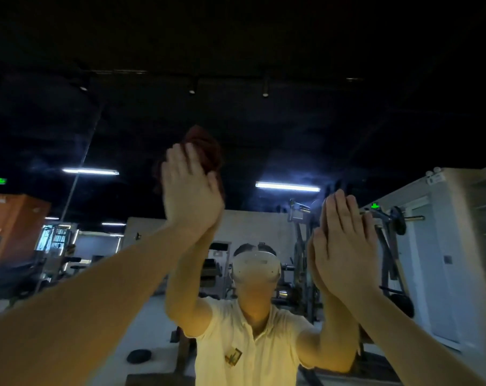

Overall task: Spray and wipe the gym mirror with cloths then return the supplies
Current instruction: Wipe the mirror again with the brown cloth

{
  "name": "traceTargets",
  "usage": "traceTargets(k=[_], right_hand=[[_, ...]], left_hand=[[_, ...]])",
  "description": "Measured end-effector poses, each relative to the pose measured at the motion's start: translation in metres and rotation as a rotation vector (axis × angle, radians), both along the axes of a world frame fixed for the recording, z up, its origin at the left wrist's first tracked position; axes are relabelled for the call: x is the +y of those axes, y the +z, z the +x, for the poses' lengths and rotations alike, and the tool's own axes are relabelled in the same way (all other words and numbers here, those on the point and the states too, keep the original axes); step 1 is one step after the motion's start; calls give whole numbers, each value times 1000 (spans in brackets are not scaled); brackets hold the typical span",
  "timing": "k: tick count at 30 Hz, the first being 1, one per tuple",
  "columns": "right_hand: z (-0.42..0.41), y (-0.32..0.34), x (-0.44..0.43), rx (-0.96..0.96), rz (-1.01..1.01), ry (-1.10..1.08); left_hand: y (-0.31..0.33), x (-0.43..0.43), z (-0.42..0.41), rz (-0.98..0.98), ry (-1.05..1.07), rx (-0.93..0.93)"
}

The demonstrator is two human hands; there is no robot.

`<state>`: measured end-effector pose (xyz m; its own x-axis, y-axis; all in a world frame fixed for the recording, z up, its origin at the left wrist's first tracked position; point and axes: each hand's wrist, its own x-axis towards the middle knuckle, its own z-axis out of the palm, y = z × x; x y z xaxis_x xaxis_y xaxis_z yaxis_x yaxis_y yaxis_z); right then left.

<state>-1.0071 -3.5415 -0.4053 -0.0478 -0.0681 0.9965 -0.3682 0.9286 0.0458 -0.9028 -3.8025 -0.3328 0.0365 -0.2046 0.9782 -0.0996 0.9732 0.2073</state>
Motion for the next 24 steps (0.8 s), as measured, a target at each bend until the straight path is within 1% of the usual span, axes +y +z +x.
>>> traceTargets(k=[3, 6, 8, 10, 11, 12, 15, 17, 18, 19, 20, 22, 24], right_hand=[[1, 1, 10, -10, 47, 34], [4, -1, 23, -2, 135, 61], [6, -1, 27, -5, 153, 76], [8, -3, 25, -4, 126, 64], [9, -3, 23, -10, 100, 50], [10, -3, 19, -17, 77, 35], [15, -1, 6, -35, 5, 46], [17, 0, 0, -25, -29, 81], [18, 0, 0, -6, -29, 92], [19, 1, 4, 23, -23, 97], [19, 3, 9, 54, -9, 99], [17, 8, 20, 99, 6, 91], [14, 14, 26, 97, 10, 64]], left_hand=[[-15, 69, -23, -186, -60, -24], [-47, 118, -44, -481, -124, -188], [-62, 116, -44, -653, -76, -264], [-60, 88, -36, -723, -37, -274], [-55, 70, -30, -703, -16, -256], [-47, 50, -24, -632, 3, -235], [-13, -17, 1, -273, -5, -132], [7, -34, 9, -101, 39, -95], [15, -30, 7, -51, 40, -88], [22, -16, 3, -38, 22, -76], [26, 3, -3, -65, 5, -75], [37, 44, -20, -217, -5, -86], [57, 80, -34, -365, -5, -108]])
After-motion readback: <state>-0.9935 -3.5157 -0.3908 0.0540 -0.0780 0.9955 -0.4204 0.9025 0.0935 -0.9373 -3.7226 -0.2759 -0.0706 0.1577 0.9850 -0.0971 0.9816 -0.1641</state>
